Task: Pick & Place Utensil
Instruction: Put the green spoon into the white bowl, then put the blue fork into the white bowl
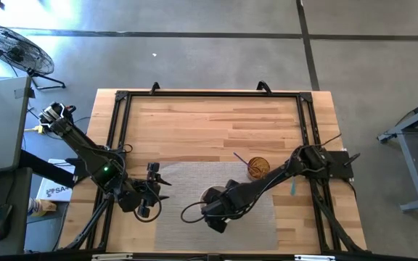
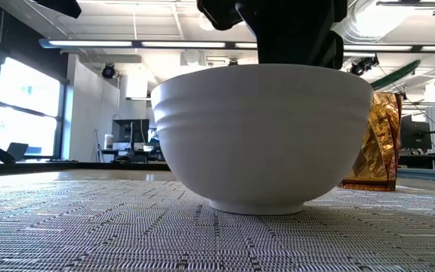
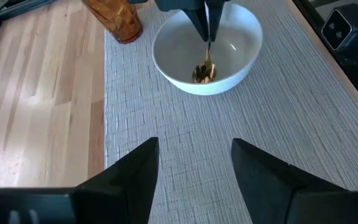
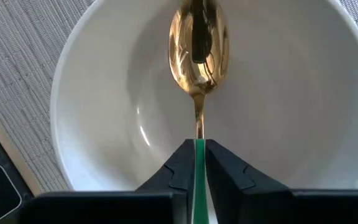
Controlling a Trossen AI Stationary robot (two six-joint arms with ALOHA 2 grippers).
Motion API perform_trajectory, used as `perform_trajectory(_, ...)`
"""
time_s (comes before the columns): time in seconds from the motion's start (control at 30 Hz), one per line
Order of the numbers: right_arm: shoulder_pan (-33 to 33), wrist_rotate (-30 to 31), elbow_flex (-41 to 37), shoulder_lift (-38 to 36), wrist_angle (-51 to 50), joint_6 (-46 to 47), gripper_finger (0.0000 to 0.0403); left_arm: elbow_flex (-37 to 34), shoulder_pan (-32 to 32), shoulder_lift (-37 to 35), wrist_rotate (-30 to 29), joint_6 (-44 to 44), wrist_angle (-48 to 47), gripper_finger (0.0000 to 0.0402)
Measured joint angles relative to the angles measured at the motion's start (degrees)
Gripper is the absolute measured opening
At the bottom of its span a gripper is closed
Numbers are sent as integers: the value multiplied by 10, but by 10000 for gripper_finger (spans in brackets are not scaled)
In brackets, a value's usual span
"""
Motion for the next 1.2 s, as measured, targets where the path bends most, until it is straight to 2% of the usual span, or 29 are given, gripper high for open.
perform_trajectory(0.3,-1,19,0,-30,-8,-13,105,0,0,0,0,0,0,197)
perform_trajectory(0.47,13,97,0,-99,-63,2,130,0,0,0,2,0,0,197)
perform_trajectory(0.63,56,186,1,-175,-194,92,147,0,0,0,29,0,0,197)
perform_trajectory(0.77,98,235,-19,-222,-295,205,157,0,0,0,29,0,2,197)
perform_trajectory(0.9,123,209,-98,-274,-313,299,161,0,0,0,29,0,12,197)
perform_trajectory(1.2,132,93,-385,-387,-240,449,161,0,0,0,22,0,12,197)
